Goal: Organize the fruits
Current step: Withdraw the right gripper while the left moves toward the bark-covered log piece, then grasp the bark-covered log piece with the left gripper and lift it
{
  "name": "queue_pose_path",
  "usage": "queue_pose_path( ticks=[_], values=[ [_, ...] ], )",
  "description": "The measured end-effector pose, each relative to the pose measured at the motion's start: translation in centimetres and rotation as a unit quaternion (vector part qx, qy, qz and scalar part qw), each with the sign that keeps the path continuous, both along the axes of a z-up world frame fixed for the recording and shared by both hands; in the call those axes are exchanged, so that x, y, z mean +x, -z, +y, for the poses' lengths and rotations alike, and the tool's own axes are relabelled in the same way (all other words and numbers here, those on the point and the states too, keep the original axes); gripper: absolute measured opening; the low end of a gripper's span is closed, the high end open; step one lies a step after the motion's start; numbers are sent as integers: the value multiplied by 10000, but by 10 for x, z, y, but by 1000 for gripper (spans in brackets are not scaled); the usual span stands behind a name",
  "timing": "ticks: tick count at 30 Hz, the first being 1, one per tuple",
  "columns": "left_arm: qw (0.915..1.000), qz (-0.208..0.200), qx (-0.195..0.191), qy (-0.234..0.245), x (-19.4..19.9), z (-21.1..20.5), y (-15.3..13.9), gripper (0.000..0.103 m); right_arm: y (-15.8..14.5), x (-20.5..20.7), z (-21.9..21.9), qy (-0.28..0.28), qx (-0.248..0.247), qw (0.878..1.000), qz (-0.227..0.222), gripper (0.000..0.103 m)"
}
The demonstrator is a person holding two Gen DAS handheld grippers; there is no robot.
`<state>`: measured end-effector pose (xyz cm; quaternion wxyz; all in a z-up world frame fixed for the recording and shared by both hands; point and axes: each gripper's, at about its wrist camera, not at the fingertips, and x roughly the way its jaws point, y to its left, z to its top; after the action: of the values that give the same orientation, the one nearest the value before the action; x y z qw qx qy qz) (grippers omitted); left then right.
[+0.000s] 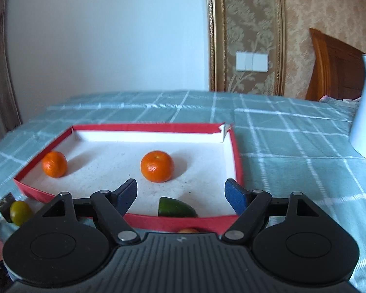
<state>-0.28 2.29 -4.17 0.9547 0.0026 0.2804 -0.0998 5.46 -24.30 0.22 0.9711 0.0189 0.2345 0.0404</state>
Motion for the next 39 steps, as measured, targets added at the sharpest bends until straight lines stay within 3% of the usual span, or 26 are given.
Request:
queue_pose_path(
  ticks=[6, 18, 21, 25, 30, 34, 38, 39],
  values=[
    [9996, -37, -260, -70, -4, 11, -1, 103, 8, -33, -21, 166, 42, 9997, -199, 82],
    [9980, 152, 345, -504, 8, 27, -9, 103, 19, -56, -47, 312, 418, 9985, -178, 85],
    [9977, 218, 342, -542, 16, 35, -11, 100, 19, -57, -47, 337, 431, 9983, -202, 91],
    [9978, 287, 283, -528, 27, 43, -12, 93, 20, -60, -50, 335, 543, 9978, -190, 91],
    [9976, 250, 503, -411, 36, 42, -10, 86, 22, -62, -62, 416, 940, 9945, -193, 96],
    [9982, 157, 538, -190, 36, 40, -11, 70, 26, -59, -76, 545, 1303, 9900, -58, 97],
    [9989, 113, 451, 65, 34, 37, -12, 45, 26, -62, -76, 583, 1300, 9898, -99, 97],
    [9989, 111, 452, 97, 33, 36, -12, 44, 26, -62, -76, 585, 1284, 9899, -101, 97]
  ],
)
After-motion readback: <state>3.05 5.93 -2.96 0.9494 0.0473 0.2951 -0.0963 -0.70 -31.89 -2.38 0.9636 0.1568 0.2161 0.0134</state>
